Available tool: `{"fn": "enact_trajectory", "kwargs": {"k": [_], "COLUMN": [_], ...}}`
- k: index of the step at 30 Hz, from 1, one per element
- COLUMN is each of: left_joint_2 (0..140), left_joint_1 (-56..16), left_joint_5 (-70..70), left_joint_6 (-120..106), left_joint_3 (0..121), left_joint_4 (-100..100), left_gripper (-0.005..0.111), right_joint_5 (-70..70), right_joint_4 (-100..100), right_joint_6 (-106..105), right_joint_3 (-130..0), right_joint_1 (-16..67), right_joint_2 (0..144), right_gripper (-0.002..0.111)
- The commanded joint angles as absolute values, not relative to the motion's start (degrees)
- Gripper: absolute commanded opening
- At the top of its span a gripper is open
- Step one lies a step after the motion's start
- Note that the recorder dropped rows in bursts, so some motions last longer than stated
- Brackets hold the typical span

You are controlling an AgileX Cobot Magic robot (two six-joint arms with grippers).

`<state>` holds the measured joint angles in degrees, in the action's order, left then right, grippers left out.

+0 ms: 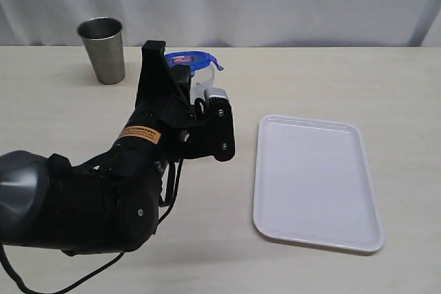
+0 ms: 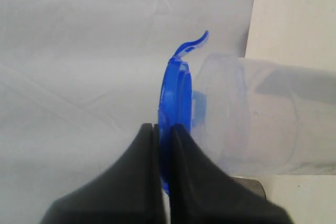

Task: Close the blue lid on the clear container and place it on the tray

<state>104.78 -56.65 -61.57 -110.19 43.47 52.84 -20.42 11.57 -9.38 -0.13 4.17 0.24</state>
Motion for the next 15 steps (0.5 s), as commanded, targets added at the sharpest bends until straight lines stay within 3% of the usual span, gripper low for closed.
{"fn": "enact_trajectory", "kwargs": {"k": [1,15], "left_joint_2": [104.47,104.47], "left_joint_1": [-56.95,-56.95], "left_joint_5": [-58.73,-52.29], "left_joint_6": [-109.41,-109.57], "left_joint_3": [43.07,43.07], "left_joint_4": [53.76,55.84], "left_gripper": [0.0,0.0], "right_joint_5": [-20.5,-20.5], "right_joint_4": [11.09,11.09], "right_joint_6": [-9.66,-9.66], "right_joint_3": [0.0,0.0], "right_joint_1": [3.84,3.84], "right_joint_2": [0.0,0.0], "right_gripper": [0.005,0.005]}}
